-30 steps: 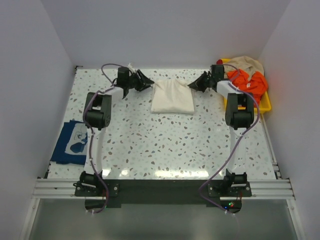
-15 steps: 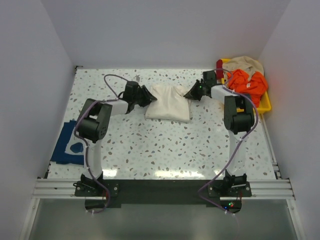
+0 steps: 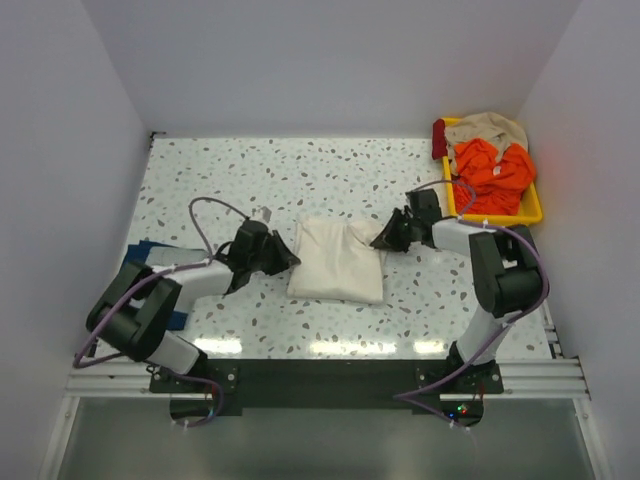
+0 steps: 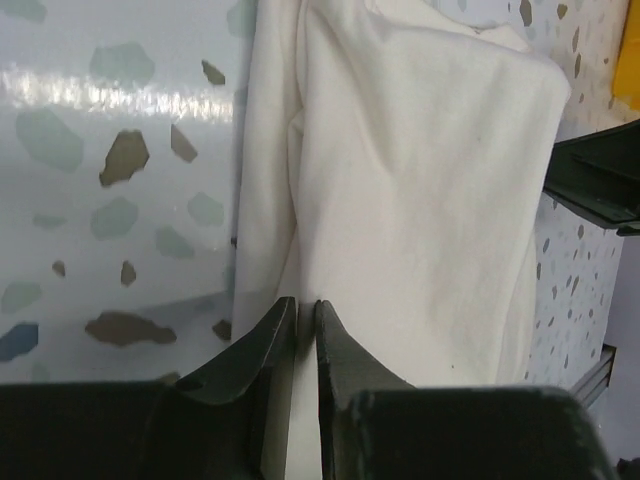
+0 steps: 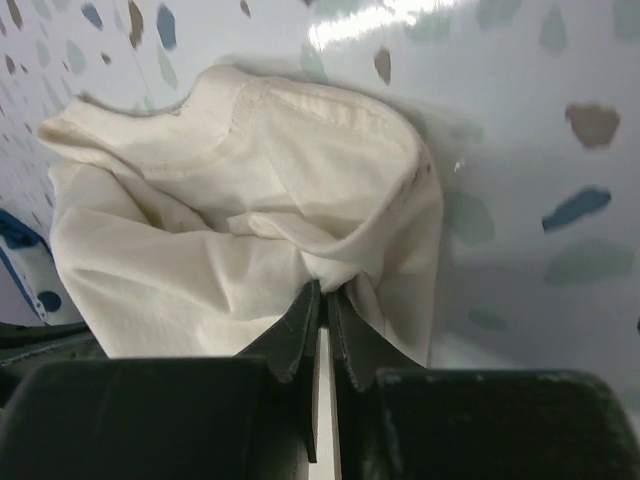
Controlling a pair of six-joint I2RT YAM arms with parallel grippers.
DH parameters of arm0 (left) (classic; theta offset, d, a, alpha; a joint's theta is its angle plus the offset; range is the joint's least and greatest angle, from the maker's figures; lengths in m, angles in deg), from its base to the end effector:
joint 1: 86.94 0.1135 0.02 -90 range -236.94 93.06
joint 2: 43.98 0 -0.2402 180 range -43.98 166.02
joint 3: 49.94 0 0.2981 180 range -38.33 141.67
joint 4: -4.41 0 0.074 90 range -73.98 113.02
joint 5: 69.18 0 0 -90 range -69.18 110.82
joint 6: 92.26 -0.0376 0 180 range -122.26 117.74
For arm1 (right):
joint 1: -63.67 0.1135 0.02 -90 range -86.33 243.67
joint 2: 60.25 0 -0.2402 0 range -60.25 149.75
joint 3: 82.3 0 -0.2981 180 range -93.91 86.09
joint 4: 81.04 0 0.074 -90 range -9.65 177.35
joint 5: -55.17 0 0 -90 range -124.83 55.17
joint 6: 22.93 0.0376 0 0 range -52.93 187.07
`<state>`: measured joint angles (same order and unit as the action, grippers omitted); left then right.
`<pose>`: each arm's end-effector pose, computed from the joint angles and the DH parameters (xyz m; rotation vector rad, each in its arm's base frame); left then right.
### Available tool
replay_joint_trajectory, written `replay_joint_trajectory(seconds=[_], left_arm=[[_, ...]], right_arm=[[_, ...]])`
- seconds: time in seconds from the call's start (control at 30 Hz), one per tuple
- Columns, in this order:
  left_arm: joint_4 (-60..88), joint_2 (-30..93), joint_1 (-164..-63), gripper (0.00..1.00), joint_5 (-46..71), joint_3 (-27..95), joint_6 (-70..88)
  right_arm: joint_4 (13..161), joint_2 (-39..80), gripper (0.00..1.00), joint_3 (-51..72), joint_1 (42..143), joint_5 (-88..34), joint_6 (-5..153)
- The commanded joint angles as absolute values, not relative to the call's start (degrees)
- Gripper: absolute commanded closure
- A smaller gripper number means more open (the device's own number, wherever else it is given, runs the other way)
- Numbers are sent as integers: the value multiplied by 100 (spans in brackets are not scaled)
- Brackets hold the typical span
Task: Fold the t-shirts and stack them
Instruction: Fold the tshirt
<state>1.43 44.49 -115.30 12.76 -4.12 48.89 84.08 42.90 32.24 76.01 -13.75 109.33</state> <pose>0.2777 -0.1559 0.0806 -0.3986 2.3824 -0.8561 0.3652 0.0937 0.0785 0.5132 2.5558 0.8344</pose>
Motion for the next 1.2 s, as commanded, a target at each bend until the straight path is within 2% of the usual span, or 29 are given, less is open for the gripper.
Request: replay_joint_trajectory(seconds=[0.0,0.07,0.1,0.17,0.23,0.3,0.4,0.47,0.5,0.67,0.77,0.8,0.9,1.17], left_arm=[[186,3637,-11577,81,1493,-852,5038],[432,3330,-11577,76,1519,-741,4960],[642,3267,-11585,70,1536,-652,4846],[950,3231,-11577,67,1668,-198,4644],[1355,3353,-11533,63,1932,138,4266],[1809,3590,-11489,65,1906,752,3785],[2399,4249,-11436,68,1854,1649,3160],[2568,4688,-11419,71,1713,2166,2921],[2830,4820,-11419,74,1739,2326,2833],[3035,5428,-11419,75,1713,2811,2736],[3070,5700,-11419,70,1730,2951,2788],[3018,5753,-11419,65,1695,2952,2806],[2894,5911,-11419,62,1625,3013,2850],[2701,6360,-11419,61,1572,3216,2946]], right_arm=[[8235,3741,93,3739,7642,-1585,10636],[8112,3529,85,3722,7633,-1532,10566],[8068,3320,73,3635,7633,-1584,10504],[7806,3169,59,3451,7642,-1741,10364],[7594,2984,54,3161,7633,-1926,10083],[7400,2765,48,2993,7633,-2225,9775],[7443,2466,46,3088,7633,-2428,9459],[7574,2342,49,3238,7650,-2358,9309],[7575,2290,50,3369,7659,-2358,9230],[7760,2113,53,3757,7799,-2279,8887],[7742,2192,53,3766,7975,-2437,8694],[7733,2218,53,3757,8071,-2515,8641],[7751,2341,53,3722,8151,-2780,8588],[7777,2755,54,3590,8406,-3052,8640]])
